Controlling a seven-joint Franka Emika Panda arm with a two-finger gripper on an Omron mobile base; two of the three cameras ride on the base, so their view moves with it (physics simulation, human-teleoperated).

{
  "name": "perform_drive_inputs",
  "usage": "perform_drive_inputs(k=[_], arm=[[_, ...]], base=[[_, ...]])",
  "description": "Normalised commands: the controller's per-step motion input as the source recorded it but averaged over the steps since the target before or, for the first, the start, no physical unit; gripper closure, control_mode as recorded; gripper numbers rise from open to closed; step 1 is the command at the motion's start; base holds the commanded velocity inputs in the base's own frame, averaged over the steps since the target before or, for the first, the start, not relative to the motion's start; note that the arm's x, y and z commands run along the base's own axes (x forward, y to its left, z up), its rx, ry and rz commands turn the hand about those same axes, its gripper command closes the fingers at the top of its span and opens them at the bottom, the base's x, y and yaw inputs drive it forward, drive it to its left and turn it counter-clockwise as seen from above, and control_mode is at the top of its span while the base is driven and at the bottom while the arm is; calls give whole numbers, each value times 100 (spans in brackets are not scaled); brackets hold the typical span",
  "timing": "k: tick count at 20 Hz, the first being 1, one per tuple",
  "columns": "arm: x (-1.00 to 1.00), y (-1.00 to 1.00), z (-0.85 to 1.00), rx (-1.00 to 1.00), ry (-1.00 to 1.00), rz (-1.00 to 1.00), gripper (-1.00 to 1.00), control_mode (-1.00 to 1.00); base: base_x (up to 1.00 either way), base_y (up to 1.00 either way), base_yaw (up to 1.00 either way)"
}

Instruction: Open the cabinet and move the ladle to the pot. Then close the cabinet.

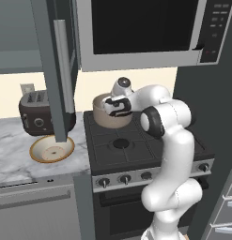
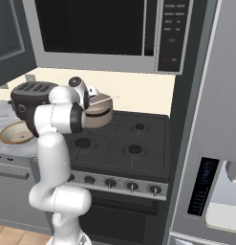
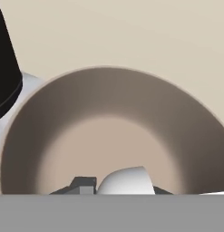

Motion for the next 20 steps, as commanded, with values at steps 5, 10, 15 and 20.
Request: perform_drive_inputs(k=[5,10,15,20], arm=[[15,0,0,0,0,0,100,-100],[27,2,0,0,0,0,100,-100],[23,1,-2,0,1,0,100,-100],[7,0,0,0,1,0,-100,-100]], base=[[0,0,0],[0,0,0],[0,0,0],[0,0,0]])
